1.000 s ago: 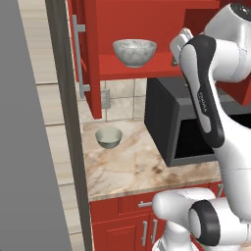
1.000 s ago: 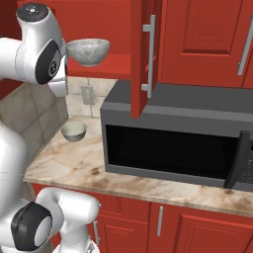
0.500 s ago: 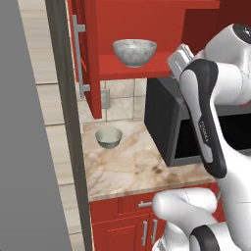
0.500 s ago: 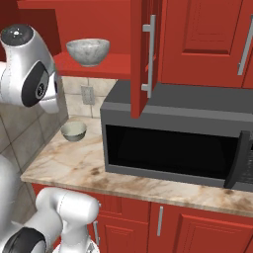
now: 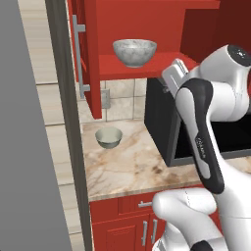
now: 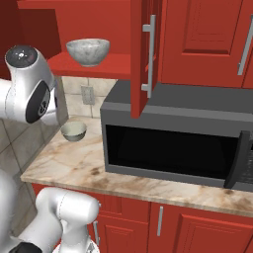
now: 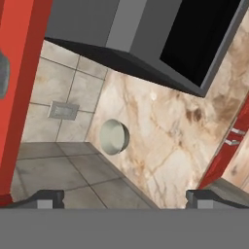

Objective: Pick up the bowls on the counter and stack them on top of one another in the open cabinet. Place the smaller bowl on top of the larger bowl.

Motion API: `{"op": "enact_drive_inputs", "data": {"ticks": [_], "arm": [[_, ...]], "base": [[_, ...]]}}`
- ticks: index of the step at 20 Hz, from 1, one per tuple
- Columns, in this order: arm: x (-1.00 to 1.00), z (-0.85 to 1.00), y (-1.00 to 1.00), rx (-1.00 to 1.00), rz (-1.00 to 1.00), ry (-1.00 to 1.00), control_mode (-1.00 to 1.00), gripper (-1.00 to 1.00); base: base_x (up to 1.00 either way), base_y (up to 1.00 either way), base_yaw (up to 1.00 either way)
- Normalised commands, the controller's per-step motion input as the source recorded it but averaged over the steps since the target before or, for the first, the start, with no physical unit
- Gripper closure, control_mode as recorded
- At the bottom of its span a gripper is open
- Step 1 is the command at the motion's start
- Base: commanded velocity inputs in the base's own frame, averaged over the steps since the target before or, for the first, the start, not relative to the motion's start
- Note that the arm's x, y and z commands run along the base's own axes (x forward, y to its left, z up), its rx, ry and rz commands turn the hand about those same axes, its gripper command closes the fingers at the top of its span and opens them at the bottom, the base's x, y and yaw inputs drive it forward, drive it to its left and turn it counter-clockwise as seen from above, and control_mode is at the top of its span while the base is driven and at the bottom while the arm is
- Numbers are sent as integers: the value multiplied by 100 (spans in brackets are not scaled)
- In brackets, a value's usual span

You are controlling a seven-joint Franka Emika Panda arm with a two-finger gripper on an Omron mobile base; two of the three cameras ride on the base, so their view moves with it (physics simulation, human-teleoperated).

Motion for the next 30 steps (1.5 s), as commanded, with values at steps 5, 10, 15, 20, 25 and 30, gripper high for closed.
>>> {"op": "enact_drive_inputs", "data": {"ticks": [5, 10, 15, 20, 25, 30], "arm": [[0, -24, 20, -1, 5, -1, -100, -100], [1, -16, 22, -6, 3, -2, -100, -100], [13, -23, 14, -5, 3, 0, -100, -100], [16, -25, 4, -1, 4, 3, -100, -100], [15, -30, 7, 0, 5, 4, -100, -100], [15, -34, 18, -2, 4, 1, -100, -100]], "base": [[0, 0, 0], [0, 0, 0], [0, 0, 0], [0, 0, 0], [0, 0, 0], [0, 0, 0]]}}
